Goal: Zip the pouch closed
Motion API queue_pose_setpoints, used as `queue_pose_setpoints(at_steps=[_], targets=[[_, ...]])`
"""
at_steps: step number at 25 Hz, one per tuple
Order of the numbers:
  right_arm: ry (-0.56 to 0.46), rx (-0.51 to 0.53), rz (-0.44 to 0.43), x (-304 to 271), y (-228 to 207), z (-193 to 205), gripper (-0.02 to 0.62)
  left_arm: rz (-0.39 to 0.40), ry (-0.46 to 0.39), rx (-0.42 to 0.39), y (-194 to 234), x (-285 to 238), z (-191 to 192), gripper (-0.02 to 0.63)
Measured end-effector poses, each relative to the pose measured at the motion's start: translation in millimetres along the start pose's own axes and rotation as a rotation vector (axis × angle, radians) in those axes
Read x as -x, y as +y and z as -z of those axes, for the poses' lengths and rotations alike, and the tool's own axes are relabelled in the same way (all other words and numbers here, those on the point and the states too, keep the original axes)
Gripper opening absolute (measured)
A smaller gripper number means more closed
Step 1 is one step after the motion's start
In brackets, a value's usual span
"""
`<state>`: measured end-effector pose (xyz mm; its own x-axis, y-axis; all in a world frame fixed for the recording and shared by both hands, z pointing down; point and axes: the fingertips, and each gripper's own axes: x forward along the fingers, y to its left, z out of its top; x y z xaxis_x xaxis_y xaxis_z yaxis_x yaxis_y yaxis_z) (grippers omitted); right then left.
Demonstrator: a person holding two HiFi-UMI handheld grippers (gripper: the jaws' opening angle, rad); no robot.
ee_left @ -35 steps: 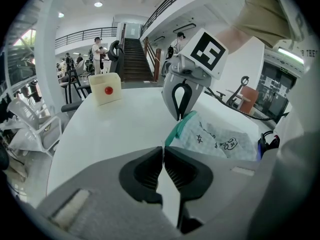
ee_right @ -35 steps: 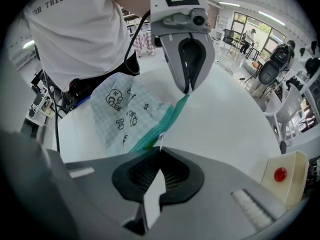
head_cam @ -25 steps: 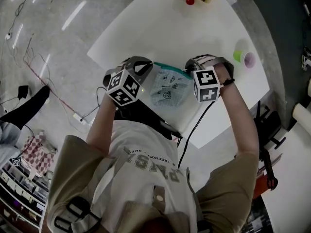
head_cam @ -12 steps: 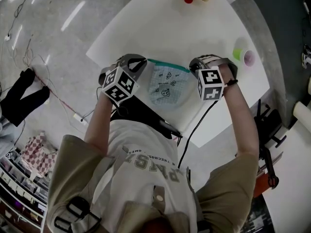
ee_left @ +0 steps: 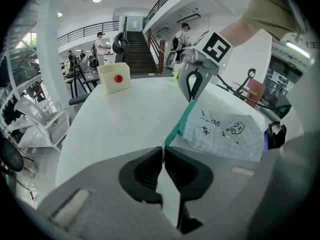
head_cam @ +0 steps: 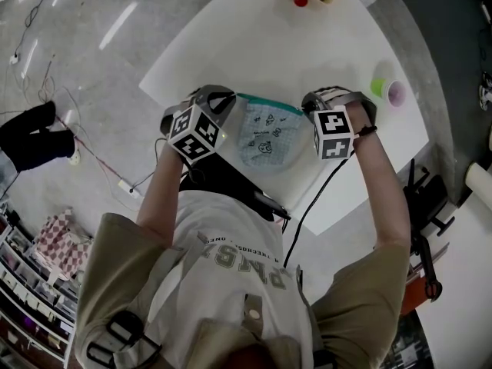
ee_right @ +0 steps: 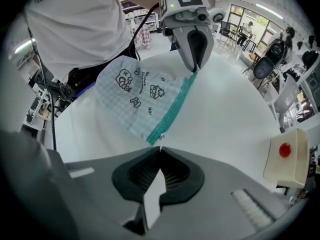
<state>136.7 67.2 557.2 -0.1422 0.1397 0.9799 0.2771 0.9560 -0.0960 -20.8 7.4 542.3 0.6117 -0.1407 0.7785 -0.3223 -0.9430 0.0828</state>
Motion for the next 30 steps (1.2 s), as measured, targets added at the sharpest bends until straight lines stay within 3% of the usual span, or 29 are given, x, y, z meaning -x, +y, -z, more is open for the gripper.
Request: queue_pose_setpoints(at_steps=[10,15,20,24,30], targets=[[0.048,0.069,0.051,-8.9,-3.0,5.4,0.002,-0.018,0.009,0.018,2.3,-5.4,2.0,0.03],[0.024,0.048,0.074,-8.6,-3.7,4.4,0.005,-0.023,0.007,0.043,1.7,-7.4,2.7,0.036],[-0.006,-0.01,0.089,-2.5,-8.1,2.3,0.018,-0.005,0.003,0.053,-0.6,-7.3,-1.1,0.093],[-0.01,-0.032,0.092,-0.4,-10.2,3.3,0.075,0.005,0.006,0.056,-1.4,-7.1,-2.0,0.158],[-0.015,-0.058,0.103,1.5,-6.9,5.5,0.092,-0.001,-0.012,0.079,-0.6,-4.3,-3.3,0.181]])
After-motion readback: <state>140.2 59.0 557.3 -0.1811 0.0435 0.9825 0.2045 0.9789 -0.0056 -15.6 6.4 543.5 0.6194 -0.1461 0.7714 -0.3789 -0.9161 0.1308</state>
